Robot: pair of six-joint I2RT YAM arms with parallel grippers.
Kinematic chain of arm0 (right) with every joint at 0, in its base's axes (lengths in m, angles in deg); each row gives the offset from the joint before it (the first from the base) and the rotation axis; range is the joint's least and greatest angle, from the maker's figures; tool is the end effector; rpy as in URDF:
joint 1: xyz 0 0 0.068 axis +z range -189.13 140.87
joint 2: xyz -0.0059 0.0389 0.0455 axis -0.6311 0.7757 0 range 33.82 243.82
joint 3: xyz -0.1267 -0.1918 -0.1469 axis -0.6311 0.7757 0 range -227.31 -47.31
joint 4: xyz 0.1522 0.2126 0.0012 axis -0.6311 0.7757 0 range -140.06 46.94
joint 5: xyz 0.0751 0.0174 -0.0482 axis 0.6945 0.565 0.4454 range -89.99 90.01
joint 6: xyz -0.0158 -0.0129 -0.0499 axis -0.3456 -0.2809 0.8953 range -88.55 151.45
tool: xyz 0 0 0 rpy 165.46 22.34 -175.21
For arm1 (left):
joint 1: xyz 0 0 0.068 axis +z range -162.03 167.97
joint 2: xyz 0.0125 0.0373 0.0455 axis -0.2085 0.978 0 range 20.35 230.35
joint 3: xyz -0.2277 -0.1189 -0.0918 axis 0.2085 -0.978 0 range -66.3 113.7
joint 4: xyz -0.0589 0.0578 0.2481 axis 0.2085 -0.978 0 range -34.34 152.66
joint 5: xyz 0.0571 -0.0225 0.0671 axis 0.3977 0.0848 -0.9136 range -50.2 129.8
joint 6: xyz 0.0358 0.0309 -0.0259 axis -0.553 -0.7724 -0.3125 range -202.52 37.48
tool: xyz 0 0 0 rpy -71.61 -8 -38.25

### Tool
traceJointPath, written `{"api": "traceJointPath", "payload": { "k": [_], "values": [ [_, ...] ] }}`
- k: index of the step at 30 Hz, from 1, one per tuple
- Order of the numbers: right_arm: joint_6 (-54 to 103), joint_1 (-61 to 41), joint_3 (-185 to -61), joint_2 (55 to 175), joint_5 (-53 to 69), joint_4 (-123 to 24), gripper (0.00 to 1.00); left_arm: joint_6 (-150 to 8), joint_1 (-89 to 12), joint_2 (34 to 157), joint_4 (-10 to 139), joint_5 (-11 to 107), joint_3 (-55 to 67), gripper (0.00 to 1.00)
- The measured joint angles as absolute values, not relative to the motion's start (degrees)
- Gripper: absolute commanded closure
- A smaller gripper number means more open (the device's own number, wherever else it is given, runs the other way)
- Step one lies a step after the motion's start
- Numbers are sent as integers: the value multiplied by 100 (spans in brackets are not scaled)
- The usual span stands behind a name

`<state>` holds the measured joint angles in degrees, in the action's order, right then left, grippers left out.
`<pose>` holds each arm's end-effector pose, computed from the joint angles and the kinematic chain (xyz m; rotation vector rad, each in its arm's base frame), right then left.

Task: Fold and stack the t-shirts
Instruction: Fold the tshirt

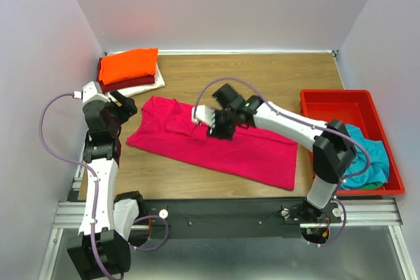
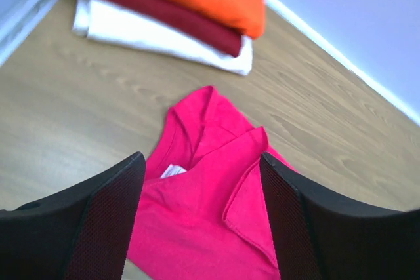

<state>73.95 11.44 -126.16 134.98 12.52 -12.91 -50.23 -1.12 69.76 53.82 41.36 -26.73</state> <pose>0.2327 0.2952 0.2413 -1.9449 1.7360 0.3350 0.2002 0.0376 0.2961 -0.6845 1.7792 -0.2791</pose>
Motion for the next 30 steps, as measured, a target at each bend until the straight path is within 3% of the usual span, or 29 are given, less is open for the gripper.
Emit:
{"api": "traceJointPath", "payload": {
  "k": [9, 19, 26, 30],
  "values": [
    [6694, -553, -14170, 14309, 2354, -1167, 34, -6166, -112, 6707, 5850, 5544, -2791, 20],
    [5393, -1460, -16008, 16093, 3467, -1116, 34, -6454, -263, 6924, 6088, 6547, -3093, 21],
    [4995, -1519, -16246, 16670, 3681, -1088, 34, -6393, -520, 7566, 6306, 6949, -3119, 36],
    [4947, -1519, -16246, 16674, 3783, -1092, 34, -6249, -647, 8355, 6300, 6973, -3088, 40]
  ]
}}
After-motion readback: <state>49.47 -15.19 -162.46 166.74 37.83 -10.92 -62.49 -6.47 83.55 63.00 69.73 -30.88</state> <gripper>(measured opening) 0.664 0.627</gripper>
